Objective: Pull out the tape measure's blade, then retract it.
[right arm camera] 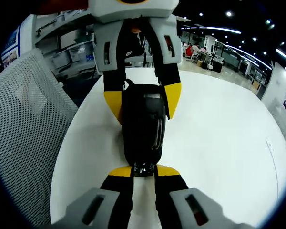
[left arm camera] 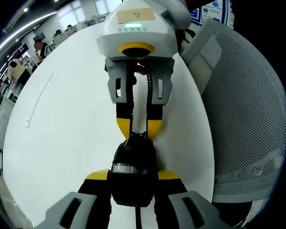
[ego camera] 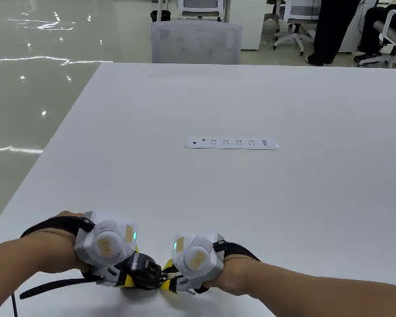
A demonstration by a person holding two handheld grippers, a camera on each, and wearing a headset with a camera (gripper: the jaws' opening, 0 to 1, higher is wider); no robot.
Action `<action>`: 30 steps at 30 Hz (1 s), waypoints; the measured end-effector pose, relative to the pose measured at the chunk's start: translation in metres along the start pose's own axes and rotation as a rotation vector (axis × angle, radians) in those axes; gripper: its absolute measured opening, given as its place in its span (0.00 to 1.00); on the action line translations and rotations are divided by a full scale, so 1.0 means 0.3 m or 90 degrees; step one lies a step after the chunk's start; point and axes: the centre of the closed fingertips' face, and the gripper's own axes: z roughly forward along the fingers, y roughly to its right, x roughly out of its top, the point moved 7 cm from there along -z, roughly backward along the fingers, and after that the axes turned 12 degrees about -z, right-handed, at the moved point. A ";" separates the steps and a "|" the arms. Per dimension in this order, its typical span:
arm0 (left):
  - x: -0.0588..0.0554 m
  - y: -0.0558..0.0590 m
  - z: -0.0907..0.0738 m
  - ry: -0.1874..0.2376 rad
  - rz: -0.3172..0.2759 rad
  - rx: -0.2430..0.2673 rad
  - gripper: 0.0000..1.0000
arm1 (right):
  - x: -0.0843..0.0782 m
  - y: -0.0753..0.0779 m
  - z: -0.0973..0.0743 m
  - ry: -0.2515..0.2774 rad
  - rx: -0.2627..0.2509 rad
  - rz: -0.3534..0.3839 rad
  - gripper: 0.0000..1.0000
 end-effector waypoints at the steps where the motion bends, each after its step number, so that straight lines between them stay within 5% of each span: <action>1: 0.000 0.000 0.000 -0.001 0.000 0.000 0.31 | 0.002 0.005 0.001 -0.002 0.003 -0.003 0.16; 19: -0.001 0.010 -0.001 -0.021 0.023 -0.003 0.31 | -0.012 -0.009 0.004 0.006 0.020 0.018 0.12; 30: -0.005 0.009 -0.002 -0.012 -0.004 0.001 0.31 | -0.040 -0.007 -0.029 -0.003 0.022 0.035 0.12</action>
